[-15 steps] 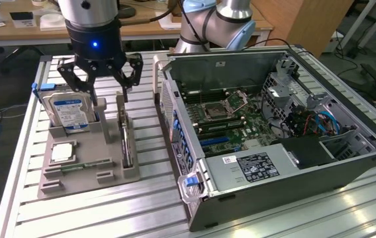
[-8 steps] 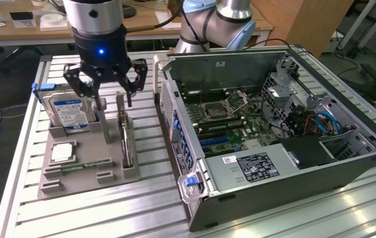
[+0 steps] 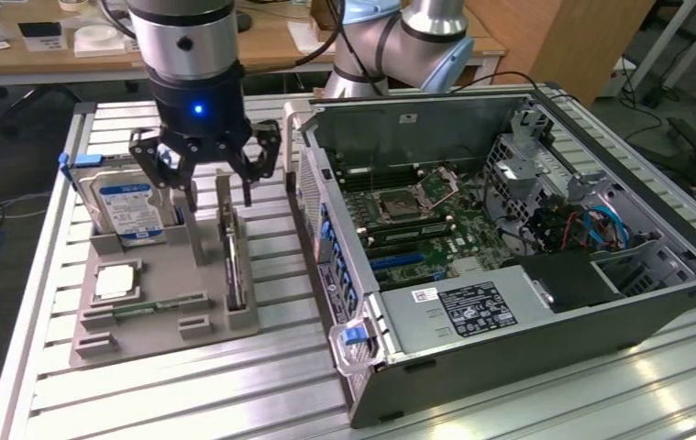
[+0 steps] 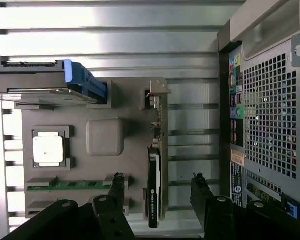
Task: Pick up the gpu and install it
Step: 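Pick up the gpu and move the gpu toward the slot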
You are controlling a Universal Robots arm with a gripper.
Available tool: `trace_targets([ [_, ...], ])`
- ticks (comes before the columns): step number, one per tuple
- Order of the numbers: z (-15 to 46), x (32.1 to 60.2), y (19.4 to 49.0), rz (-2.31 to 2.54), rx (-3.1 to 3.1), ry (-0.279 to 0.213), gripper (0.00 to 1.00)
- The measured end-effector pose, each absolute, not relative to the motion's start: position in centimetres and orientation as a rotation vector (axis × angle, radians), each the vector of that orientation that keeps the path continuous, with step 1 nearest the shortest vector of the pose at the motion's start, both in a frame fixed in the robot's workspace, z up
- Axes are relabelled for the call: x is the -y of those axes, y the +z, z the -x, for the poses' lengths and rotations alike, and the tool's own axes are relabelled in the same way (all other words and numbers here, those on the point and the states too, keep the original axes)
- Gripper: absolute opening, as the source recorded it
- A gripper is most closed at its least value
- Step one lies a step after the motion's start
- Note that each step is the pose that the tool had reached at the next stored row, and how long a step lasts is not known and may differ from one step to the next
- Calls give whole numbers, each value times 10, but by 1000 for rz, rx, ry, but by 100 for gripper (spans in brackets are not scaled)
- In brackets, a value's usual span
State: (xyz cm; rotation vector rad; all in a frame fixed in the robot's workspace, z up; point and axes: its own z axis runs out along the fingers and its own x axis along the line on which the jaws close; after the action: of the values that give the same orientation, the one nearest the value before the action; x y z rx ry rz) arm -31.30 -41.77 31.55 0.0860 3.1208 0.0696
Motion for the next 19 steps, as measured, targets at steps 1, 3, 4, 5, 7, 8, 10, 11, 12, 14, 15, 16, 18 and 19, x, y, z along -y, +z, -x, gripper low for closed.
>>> trace_targets([
  [1,313,418,314,-100,-3120,69,65],
  [3,313,418,311,-105,-3121,69,65],
  [4,313,418,309,-103,-3124,68,65],
  [5,313,419,307,-94,-3127,68,65],
  [7,313,419,304,-69,-3134,69,65],
  [8,313,420,302,-67,-3135,69,65],
  [10,313,422,298,-66,-3136,69,65],
  [11,313,423,297,-66,-3137,68,65],
  [12,313,425,295,-66,-3137,68,65],
  [14,313,430,292,-66,-3137,68,65],
  [15,313,432,290,-66,-3137,67,65],
  [16,312,433,289,-66,-3136,66,65],
  [18,310,434,287,-66,-3137,62,65],
  [19,309,434,286,-66,-3137,59,65],
])
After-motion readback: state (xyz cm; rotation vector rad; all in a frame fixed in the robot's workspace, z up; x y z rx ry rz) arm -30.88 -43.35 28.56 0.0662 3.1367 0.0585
